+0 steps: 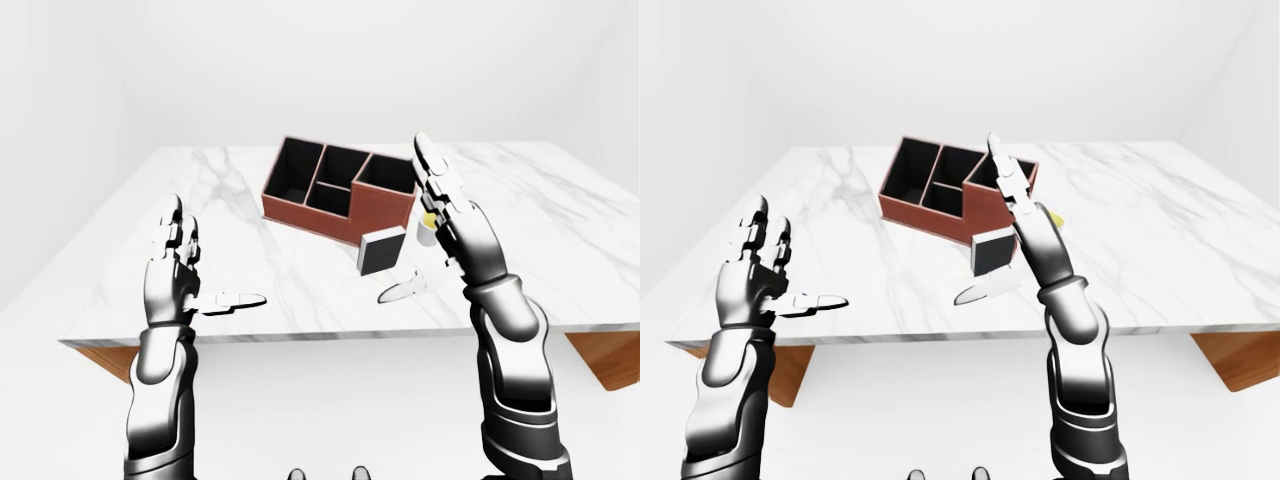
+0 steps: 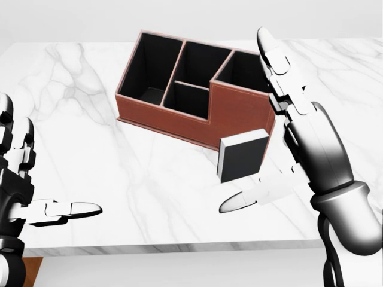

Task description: Pick up the book and place it in the right compartment of the caddy.

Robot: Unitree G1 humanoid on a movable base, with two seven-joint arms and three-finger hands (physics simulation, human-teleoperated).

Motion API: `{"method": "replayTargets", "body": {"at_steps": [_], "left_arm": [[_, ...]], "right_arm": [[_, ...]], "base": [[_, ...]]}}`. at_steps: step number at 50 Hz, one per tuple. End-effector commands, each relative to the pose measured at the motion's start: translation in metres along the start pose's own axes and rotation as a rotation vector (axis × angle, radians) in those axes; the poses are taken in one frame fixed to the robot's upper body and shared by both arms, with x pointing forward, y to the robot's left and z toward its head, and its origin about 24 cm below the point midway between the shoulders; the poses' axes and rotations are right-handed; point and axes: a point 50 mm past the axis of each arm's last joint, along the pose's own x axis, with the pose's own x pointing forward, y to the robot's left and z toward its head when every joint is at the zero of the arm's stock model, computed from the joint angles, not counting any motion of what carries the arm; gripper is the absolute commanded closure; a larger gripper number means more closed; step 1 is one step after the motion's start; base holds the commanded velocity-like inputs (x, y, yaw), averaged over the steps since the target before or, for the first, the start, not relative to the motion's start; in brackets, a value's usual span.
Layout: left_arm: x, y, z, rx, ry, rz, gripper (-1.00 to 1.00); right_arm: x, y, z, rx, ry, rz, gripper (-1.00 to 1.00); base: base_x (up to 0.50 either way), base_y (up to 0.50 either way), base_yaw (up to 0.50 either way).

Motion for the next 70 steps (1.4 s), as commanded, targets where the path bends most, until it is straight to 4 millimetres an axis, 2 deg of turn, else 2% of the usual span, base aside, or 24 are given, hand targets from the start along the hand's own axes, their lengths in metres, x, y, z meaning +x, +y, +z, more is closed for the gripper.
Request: {"method": "replayTargets", "body": {"at_steps": [1,18,49,70], "left_arm": [[-0.001,-0.001,-0.003,0.001,0.012,-0.003,-1.00],[0.000,-0.002,-0.004,0.001,0.015,-0.002,-1.00],[0.000,-0.005,-0.009,-0.004,0.038,-0.008,-1.00],[0.002,-0.006,-0.005,-0.006,0.017,-0.013,-1.00]], "right_arm": [[-0.001,0.002,-0.003,0.004,0.013,0.004,-1.00],[-0.003,0.001,-0.011,0.013,0.050,0.005,-1.00],[-0.003,0.002,-0.016,0.015,0.070,0.011,-1.00],[-0.003,0.004,-0.018,0.017,0.079,0.019,-1.00]], "base": [[0.22,0.00,0.00],[0.22,0.00,0.00],[0.22,0.00,0.00],[0.22,0.00,0.00]]}}
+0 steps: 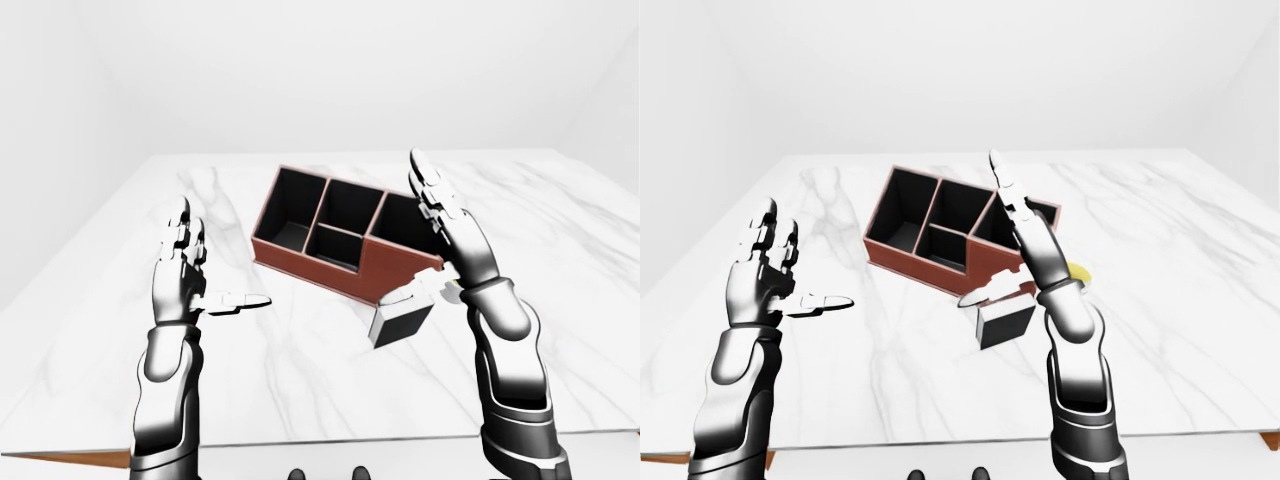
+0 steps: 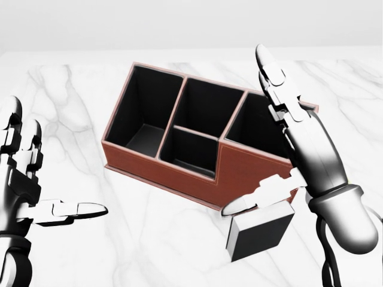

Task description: Pick up the book and place it in the right compartment of the caddy.

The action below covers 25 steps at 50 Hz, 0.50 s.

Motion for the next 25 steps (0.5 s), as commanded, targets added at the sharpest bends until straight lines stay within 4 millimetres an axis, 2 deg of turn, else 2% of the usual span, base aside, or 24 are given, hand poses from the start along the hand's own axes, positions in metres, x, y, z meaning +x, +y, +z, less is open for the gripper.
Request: {"method": "replayTargets", "body": {"at_steps": [1,16,19,21,25], "left_arm": [[0.001,-0.001,0.001,-0.001,-0.005,-0.002,-1.00],[0.000,-0.001,-0.003,-0.003,0.012,-0.005,-1.00],[-0.001,-0.001,-0.003,-0.002,0.013,-0.006,-1.00],[-0.001,-0.001,-0.002,-0.002,0.011,-0.007,-1.00],[-0.001,-0.001,-0.004,-0.003,0.017,-0.007,-1.00]], "right_arm": [[0.000,0.001,-0.001,0.001,0.004,0.007,-1.00],[-0.001,0.002,-0.006,-0.002,0.029,0.008,-1.00],[-0.003,0.004,-0.009,-0.019,0.048,0.012,-1.00],[-0.006,0.006,-0.006,-0.014,0.041,0.027,-1.00],[-0.013,0.011,0.006,-0.136,-0.064,0.021,-1.00]], "base": [[0.22,0.00,0.00],[0.22,0.00,0.00],[0.00,0.00,0.00],[0.00,0.00,0.00],[0.00,0.00,0.00]]}}
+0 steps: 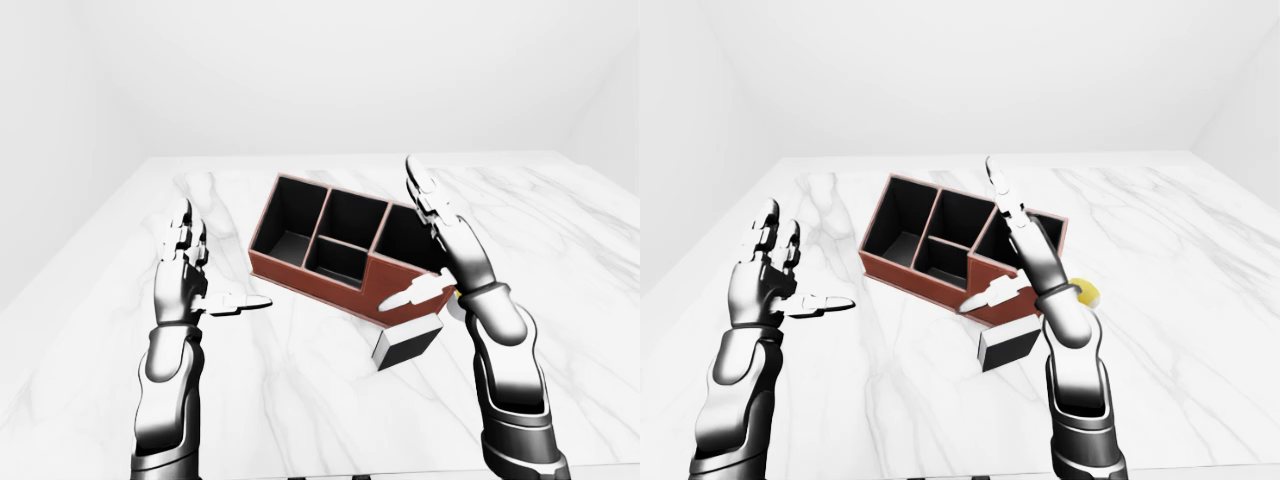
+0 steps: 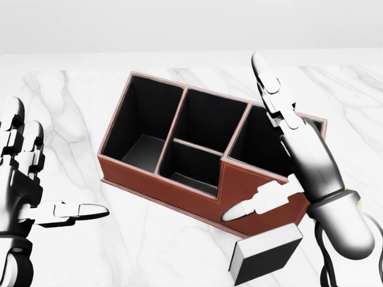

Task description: Pick up the book and place it in the right compartment of the caddy.

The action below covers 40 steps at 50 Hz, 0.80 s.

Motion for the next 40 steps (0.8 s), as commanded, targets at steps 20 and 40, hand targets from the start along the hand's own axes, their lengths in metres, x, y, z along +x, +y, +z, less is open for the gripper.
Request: {"method": "replayTargets", "body": {"at_steps": [20,40], "left_arm": [[0.001,-0.001,-0.002,-0.008,0.006,0.002,-1.00],[0.001,-0.001,0.002,-0.019,-0.010,0.010,-1.00]], "right_arm": [[-0.042,0.033,0.018,-0.390,0.019,0.136,-0.78],[-0.062,0.051,-0.001,-0.510,0.185,0.314,-0.56]], "base": [[0.00,0.00,0.00],[0.00,0.00,0.00]]}}
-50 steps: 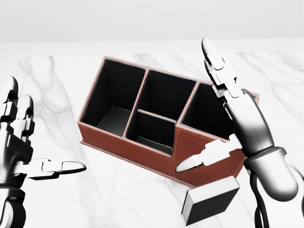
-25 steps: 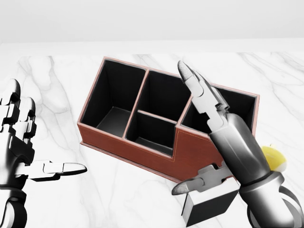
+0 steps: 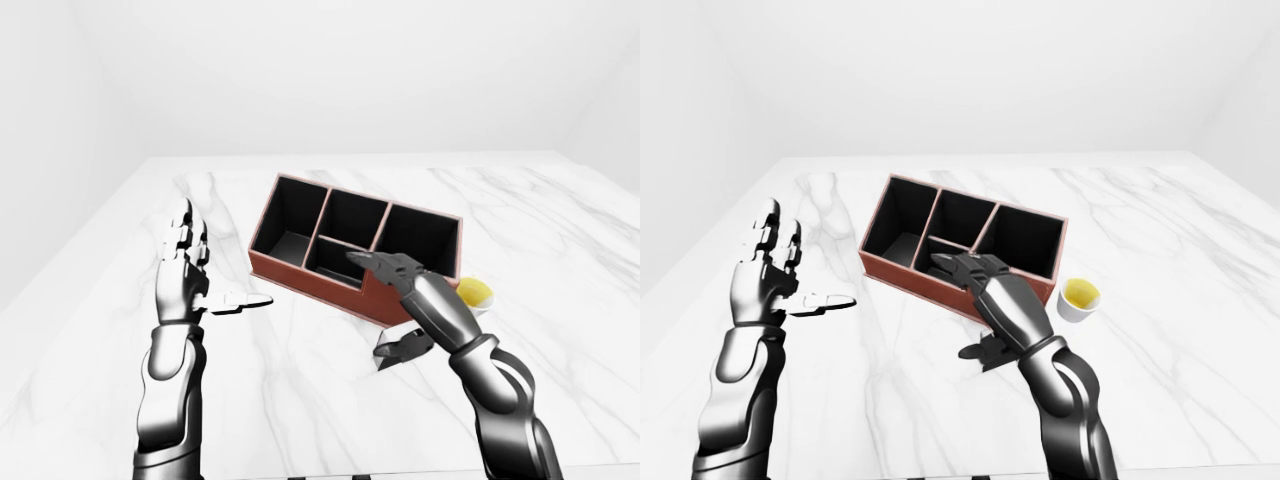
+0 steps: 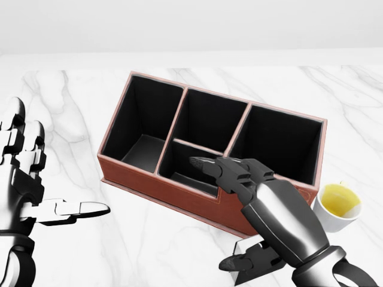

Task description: Pick up the book and place it in the right compartment of the caddy.

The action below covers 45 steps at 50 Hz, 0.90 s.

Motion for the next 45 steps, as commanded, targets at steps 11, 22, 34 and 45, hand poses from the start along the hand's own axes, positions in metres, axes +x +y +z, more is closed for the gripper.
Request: {"method": "replayTargets", "body": {"at_steps": [11,22,34,45], "left_arm": [[-0.003,0.000,0.002,-0.013,-0.007,-0.005,-1.00],[-0.003,-0.001,-0.001,-0.015,0.005,-0.007,-1.00],[-0.003,0.000,-0.005,-0.018,0.023,-0.004,-1.00],[-0.005,0.000,0.003,-0.017,-0.010,-0.004,-1.00]], "right_arm": [[-0.019,0.031,-0.022,-0.146,0.210,0.188,-0.52],[-0.016,0.035,-0.043,-0.389,0.330,0.143,-0.54],[-0.013,0.037,-0.042,-0.393,0.312,0.159,-0.46],[-0.015,0.043,-0.042,-0.401,0.315,0.176,-0.39]], "base": [[0.00,0.00,0.00],[0.00,0.00,0.00],[0.00,0.00,0.00],[0.00,0.00,0.00]]}}
